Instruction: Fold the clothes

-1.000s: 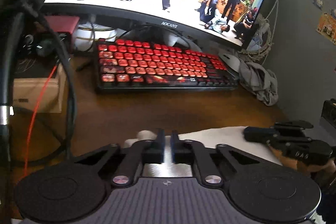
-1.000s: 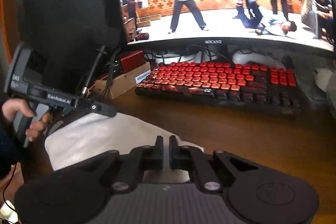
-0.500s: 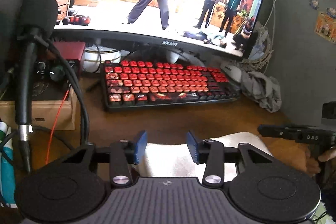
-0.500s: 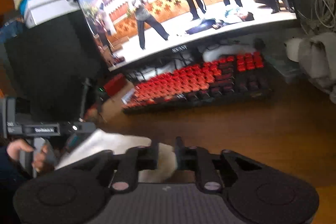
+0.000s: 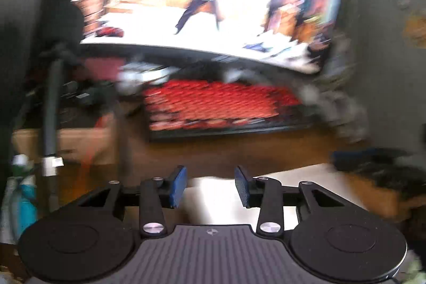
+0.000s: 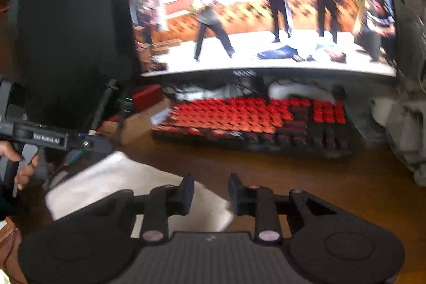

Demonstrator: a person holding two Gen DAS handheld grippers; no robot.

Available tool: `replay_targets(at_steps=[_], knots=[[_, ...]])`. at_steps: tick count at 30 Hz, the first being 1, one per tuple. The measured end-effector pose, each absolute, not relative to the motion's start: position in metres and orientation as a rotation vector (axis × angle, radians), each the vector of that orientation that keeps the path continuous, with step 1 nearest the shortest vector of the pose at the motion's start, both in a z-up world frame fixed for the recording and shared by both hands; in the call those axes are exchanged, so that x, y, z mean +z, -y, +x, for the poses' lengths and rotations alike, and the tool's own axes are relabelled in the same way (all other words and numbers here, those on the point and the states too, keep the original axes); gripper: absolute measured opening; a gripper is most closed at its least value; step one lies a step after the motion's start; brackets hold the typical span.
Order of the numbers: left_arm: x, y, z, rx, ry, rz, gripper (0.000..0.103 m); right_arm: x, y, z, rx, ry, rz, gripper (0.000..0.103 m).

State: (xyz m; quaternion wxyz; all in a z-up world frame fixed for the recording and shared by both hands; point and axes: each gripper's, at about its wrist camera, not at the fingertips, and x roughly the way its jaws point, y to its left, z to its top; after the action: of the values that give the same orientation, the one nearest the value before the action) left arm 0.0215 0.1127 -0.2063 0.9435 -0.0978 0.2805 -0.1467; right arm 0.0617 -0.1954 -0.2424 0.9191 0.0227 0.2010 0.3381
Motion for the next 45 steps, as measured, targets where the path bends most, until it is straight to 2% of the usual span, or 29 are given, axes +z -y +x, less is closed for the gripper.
replay_targets(at_steps=[3,6,7,12,13,16,21,22,25,26,27,28,29,34,38,44,45], knots=[[-0.194,-0.082,0.010,-0.399,-0.546,-0.142,0.038,-0.239,0.175,0.047,0.769,-0.389,-0.008,0.026],[-0.205,-0.047,0.009,-0.441,-0.577,-0.032,0.036,-0.245,0.151,0.038,0.800,-0.404,-0.089,0.014],[-0.213,-0.040,0.009,-0.443,-0.600,-0.012,0.030,-0.249,0.146,0.037,0.792,-0.411,-0.111,0.013],[-0.227,-0.033,0.001,-0.420,-0.594,0.059,0.030,-0.252,0.153,0.026,0.784,-0.392,-0.159,0.009],[-0.226,-0.037,0.000,-0.407,-0.597,0.058,0.028,-0.252,0.156,0.024,0.781,-0.391,-0.162,0.009],[-0.227,-0.054,-0.003,-0.355,-0.612,0.038,0.005,-0.253,0.171,0.021,0.771,-0.405,-0.145,0.009],[-0.224,-0.076,-0.010,-0.292,-0.623,-0.008,0.003,-0.253,0.198,0.020,0.696,-0.458,-0.094,0.010],[-0.221,-0.081,-0.013,-0.246,-0.612,0.001,0.004,-0.252,0.204,0.019,0.672,-0.466,-0.072,0.011],[-0.215,-0.099,-0.019,-0.169,-0.598,-0.034,0.026,-0.250,0.229,0.021,0.685,-0.495,0.097,0.015],[-0.214,-0.108,-0.019,-0.182,-0.606,-0.087,0.030,-0.251,0.236,0.022,0.705,-0.505,0.165,0.015],[-0.214,-0.116,-0.019,-0.195,-0.614,-0.141,0.032,-0.253,0.240,0.021,0.718,-0.517,0.208,0.023],[-0.214,-0.124,-0.020,-0.208,-0.622,-0.194,0.039,-0.256,0.243,0.021,0.729,-0.528,0.245,0.034],[-0.214,-0.132,-0.020,-0.221,-0.629,-0.247,0.043,-0.258,0.245,0.020,0.740,-0.539,0.283,0.037],[-0.228,-0.144,-0.025,-0.279,-0.687,-0.387,0.045,-0.270,0.238,0.010,0.791,-0.578,0.301,0.037],[-0.232,-0.152,-0.045,-0.345,-0.667,-0.438,0.045,-0.278,0.234,-0.001,0.867,-0.594,0.277,0.037],[-0.217,-0.141,-0.072,-0.424,-0.575,-0.322,0.044,-0.281,0.217,-0.018,0.911,-0.524,0.037,0.037],[-0.212,-0.134,-0.074,-0.442,-0.562,-0.286,0.044,-0.281,0.212,-0.020,0.911,-0.510,-0.014,0.031]])
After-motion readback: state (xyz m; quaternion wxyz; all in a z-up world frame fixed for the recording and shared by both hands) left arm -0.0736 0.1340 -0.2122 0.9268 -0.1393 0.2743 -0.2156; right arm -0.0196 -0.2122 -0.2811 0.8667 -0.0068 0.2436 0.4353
